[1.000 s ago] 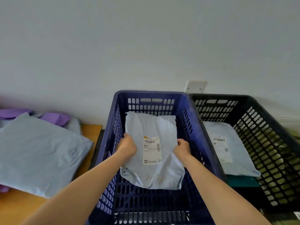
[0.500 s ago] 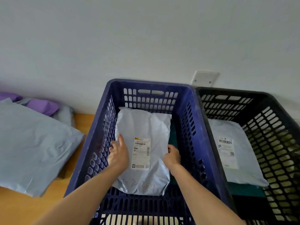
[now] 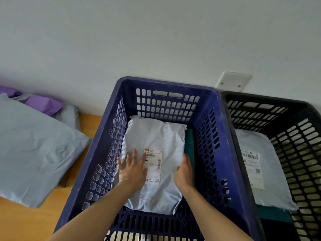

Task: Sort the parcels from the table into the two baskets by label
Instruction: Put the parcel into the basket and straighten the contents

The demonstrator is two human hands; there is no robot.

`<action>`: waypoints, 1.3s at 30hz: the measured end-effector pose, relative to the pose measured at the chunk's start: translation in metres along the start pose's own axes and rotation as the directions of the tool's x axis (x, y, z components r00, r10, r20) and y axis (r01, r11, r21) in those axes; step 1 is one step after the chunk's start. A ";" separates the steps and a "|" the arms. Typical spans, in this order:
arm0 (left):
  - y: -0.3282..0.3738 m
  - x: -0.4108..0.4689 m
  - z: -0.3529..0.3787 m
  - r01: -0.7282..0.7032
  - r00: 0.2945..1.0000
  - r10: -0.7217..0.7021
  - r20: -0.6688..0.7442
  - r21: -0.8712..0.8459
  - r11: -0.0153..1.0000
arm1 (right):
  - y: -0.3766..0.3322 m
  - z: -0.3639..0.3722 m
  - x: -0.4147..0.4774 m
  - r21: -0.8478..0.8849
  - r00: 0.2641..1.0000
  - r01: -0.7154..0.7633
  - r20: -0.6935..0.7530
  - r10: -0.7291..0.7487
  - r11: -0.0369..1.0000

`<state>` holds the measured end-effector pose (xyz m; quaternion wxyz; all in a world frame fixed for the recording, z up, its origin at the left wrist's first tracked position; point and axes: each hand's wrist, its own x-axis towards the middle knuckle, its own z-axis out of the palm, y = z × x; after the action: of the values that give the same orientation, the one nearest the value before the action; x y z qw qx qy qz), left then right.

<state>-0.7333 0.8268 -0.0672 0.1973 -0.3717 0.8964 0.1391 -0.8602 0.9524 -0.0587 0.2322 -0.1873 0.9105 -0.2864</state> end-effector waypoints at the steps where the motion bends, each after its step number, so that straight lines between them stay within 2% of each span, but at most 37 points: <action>1: -0.001 0.001 0.004 0.003 1.000 -0.003 0.005 0.021 1.000 | 0.004 0.004 0.002 -0.142 0.997 0.077 -0.014 -0.080 0.987; 3: -0.004 0.002 0.010 0.022 1.000 -0.023 0.016 0.046 0.999 | 0.009 0.009 0.004 -0.362 0.966 0.257 0.055 -0.254 0.896; 6: -0.006 0.002 0.020 0.056 0.998 -0.059 0.035 0.069 0.996 | 0.015 0.015 0.008 -0.482 0.908 0.419 0.251 -0.336 0.770; 9: -0.004 0.004 0.026 0.077 0.995 -0.081 0.053 0.059 0.995 | 0.020 0.020 0.015 -0.523 0.898 0.433 0.319 -0.303 0.734; 17: 0.003 0.005 0.017 0.070 0.995 -0.073 0.075 0.037 0.997 | 0.011 0.013 0.021 -0.549 0.894 0.429 0.369 -0.253 0.717; 22: 0.021 0.000 -0.021 0.008 1.000 -0.007 0.019 -0.082 0.997 | -0.005 -0.008 0.027 -0.471 0.898 0.434 0.300 -0.323 0.768; 27: 0.026 -0.011 -0.074 -0.092 0.982 0.055 -0.178 -0.203 0.975 | -0.047 -0.040 0.029 -0.383 0.911 0.412 0.158 -0.380 0.827; 30: 0.025 -0.020 -0.108 -0.139 0.945 0.057 -0.321 -0.238 0.961 | -0.079 -0.060 0.025 -0.309 0.886 0.451 0.044 -0.461 0.838; 35: 0.018 -0.052 -0.162 -0.212 0.874 0.071 -0.480 -0.246 0.946 | -0.130 -0.090 0.007 -0.204 0.819 0.529 -0.133 -0.559 0.824; 39: -0.010 -0.078 -0.192 -0.256 0.808 0.082 -0.583 -0.222 0.941 | -0.166 -0.098 -0.017 -0.185 0.775 0.571 -0.201 -0.599 0.800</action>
<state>-0.7234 0.7917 0.1370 -0.1472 -0.3388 0.9137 0.1696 -0.8633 0.8759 0.1195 0.0041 -0.4364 0.8434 -0.3134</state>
